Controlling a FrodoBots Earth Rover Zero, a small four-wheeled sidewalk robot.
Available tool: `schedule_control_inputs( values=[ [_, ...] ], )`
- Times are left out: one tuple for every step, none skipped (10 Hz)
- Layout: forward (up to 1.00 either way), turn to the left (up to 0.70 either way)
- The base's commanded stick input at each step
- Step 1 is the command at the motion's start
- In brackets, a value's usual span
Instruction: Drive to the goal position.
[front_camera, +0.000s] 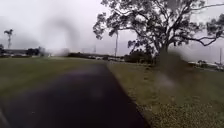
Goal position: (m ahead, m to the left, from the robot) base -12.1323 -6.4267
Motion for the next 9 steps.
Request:
schedule_control_inputs(
  values=[
    [0.00,0.85],
    [0.00,0.11],
    [0.00,0.00],
    [0.00,0.00],
    [0.00,0.00],
    [0.00,0.00],
    [0.00,0.00],
    [0.00,0.00],
    [0.00,0.00]
  ],
)
